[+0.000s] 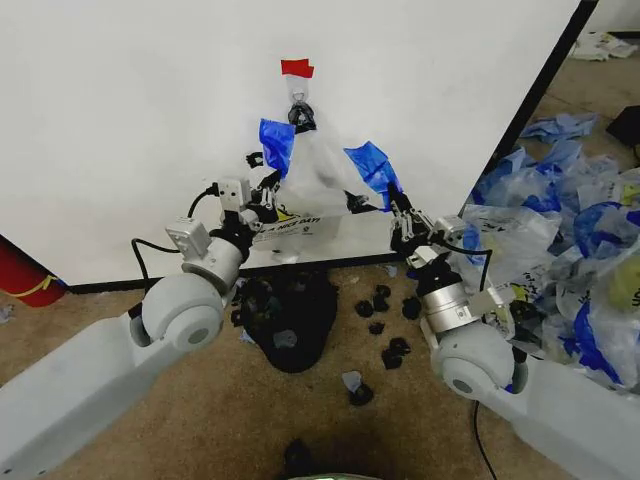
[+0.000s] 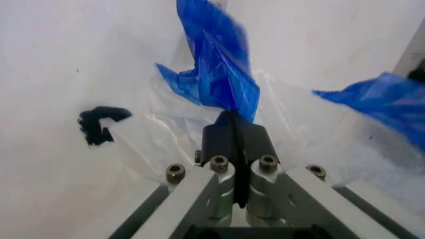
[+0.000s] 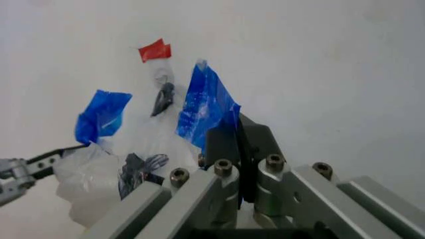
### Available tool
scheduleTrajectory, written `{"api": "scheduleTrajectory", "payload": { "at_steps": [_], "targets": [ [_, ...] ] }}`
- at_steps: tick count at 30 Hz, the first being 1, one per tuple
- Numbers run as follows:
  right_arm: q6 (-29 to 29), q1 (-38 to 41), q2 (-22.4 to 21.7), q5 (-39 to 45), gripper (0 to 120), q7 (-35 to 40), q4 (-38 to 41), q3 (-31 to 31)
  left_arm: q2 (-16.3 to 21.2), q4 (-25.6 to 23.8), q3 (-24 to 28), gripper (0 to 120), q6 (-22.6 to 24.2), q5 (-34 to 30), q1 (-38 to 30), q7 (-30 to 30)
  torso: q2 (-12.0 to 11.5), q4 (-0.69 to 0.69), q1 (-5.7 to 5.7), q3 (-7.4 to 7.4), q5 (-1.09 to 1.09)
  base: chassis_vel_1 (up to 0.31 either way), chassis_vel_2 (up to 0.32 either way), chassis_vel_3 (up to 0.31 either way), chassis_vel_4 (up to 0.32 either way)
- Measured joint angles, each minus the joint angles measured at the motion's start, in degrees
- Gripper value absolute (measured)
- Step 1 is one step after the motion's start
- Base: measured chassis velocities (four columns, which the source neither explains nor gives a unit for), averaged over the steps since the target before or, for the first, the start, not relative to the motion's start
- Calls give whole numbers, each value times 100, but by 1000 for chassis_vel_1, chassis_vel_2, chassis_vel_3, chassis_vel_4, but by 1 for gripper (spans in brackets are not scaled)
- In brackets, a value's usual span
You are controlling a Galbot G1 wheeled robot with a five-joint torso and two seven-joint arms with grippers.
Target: Pick up the garbage bag from the wall and place it over the trash bin.
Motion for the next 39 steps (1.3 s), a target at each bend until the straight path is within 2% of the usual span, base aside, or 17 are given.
{"api": "scheduleTrajectory", "payload": {
  "at_steps": [5, 9, 15, 24, 31, 39],
  "targets": [
    [0, -295, 34, -24, 0, 41, 11, 204, -45, -108, -88, 0, -1, -3, 124, -46, 0, 2, 0, 0, -1, 0, 0, 0, 0],
    [8, -714, 40, -61, 0, 49, 76, 526, -124, -177, -154, 0, -1, 17, 231, -68, 0, -1, 0, 0, 0, 0, 0, 0, 0],
    [33, -860, 48, -107, 0, 49, 80, 654, -128, -242, -215, 0, -2, 72, 357, -73, 0, 1, 0, 0, -1, 0, 0, 0, 0],
    [35, -825, 56, -107, 0, 52, 41, 695, -126, -301, -301, 3, -67, 117, 552, -76, 0, 1, 0, 0, -1, 0, 0, 0, 0],
    [23, -688, 78, -108, 0, 76, -30, 646, -171, -339, -420, 14, -99, 141, 824, -101, 0, 0, 0, 1, -1, 0, 0, 0, 0],
    [17, -463, 89, -84, 0, 90, -101, 576, -181, -483, -570, 17, -95, 307, 1314, -88, 0, 1, 0, 1, -1, 0, 0, 0, 0]
  ]
}}
